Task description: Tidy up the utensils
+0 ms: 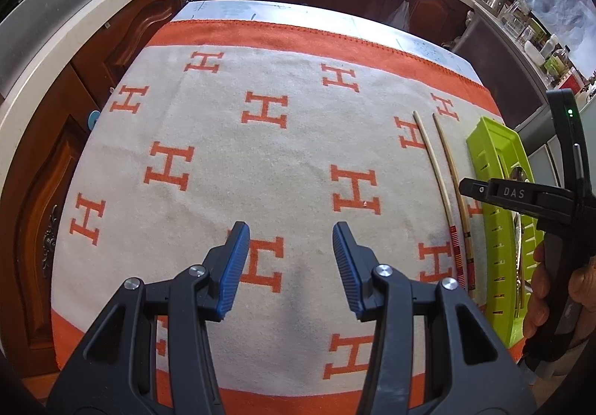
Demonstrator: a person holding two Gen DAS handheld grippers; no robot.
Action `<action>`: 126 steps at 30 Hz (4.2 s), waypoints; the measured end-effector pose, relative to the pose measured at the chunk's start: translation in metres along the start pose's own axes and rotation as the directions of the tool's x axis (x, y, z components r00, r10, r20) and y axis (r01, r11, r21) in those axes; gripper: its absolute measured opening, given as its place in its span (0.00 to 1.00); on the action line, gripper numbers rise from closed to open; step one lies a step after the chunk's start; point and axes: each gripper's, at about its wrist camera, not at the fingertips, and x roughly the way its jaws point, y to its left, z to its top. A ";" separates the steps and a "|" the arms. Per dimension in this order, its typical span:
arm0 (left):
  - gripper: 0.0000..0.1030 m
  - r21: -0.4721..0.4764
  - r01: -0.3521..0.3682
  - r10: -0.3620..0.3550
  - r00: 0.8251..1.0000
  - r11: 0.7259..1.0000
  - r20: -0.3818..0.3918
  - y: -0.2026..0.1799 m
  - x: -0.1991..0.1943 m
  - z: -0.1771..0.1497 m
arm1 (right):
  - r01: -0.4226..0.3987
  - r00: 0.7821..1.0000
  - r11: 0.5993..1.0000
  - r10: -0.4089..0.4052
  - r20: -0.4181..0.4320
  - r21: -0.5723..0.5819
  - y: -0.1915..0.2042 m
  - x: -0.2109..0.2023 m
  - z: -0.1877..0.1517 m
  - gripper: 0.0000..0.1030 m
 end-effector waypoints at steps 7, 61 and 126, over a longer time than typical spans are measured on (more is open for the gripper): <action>0.42 0.002 0.000 0.000 1.000 1.000 -0.002 -0.001 0.000 0.000 | 0.060 0.998 0.997 -0.061 -0.013 -0.044 0.013 0.012 0.001 0.20; 0.19 0.128 -0.004 0.017 0.995 0.992 -0.103 -0.180 0.089 0.002 | -0.173 0.981 0.985 0.170 0.091 0.022 -0.097 -0.060 -0.048 0.07; 0.47 0.242 0.125 -0.104 0.990 0.962 -0.100 -0.144 -0.025 -0.032 | -0.142 0.974 0.986 0.124 0.187 0.084 -0.098 -0.084 -0.094 0.07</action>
